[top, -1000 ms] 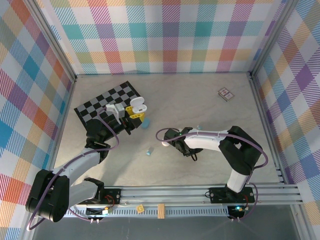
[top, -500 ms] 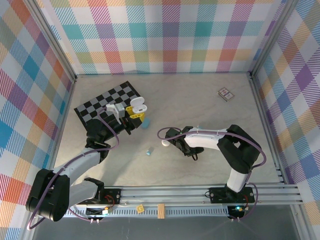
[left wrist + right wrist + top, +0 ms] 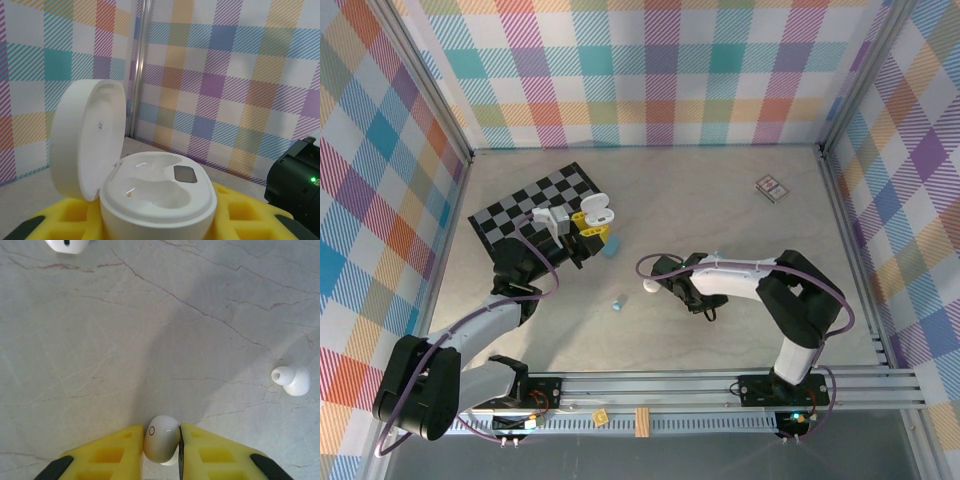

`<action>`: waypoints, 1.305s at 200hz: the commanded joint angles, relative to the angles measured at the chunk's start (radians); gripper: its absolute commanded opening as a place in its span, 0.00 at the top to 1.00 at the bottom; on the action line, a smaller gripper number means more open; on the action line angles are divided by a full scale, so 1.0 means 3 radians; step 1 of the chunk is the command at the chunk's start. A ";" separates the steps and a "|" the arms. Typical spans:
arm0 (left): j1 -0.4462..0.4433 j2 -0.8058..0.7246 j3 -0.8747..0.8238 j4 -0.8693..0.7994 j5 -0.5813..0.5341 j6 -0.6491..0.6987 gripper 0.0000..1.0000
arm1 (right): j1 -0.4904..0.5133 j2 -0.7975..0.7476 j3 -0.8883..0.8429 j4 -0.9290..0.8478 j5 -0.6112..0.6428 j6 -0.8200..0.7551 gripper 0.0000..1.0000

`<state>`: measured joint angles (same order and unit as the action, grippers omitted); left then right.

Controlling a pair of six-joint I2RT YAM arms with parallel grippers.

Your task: Insert the wireless bluetooth earbuds into the charging case

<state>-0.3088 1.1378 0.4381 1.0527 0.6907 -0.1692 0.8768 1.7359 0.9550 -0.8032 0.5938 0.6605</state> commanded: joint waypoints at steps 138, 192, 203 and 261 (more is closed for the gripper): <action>-0.0341 0.0200 0.0235 -0.0160 -0.0066 0.0389 0.65 | -0.1126 -0.1783 -0.0444 0.0791 -0.2275 0.0024 0.74; -0.0602 0.0448 0.0316 -0.0075 -0.0162 0.0515 0.65 | -0.1381 -0.1936 -0.0355 0.0739 -0.2683 0.0128 0.75; -0.0639 0.0505 0.0328 -0.0032 -0.0170 0.0515 0.65 | -0.1411 -0.1961 -0.0346 0.0751 -0.2752 0.0146 0.75; -0.0799 0.0655 0.0385 -0.0085 -0.0196 0.0660 0.65 | -0.1506 -0.2108 -0.0314 0.0796 -0.2976 0.0050 0.74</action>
<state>-0.5236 1.3254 0.5213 0.9993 0.6338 -0.0235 0.4309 1.1355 0.8284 -0.5816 -0.2417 0.6956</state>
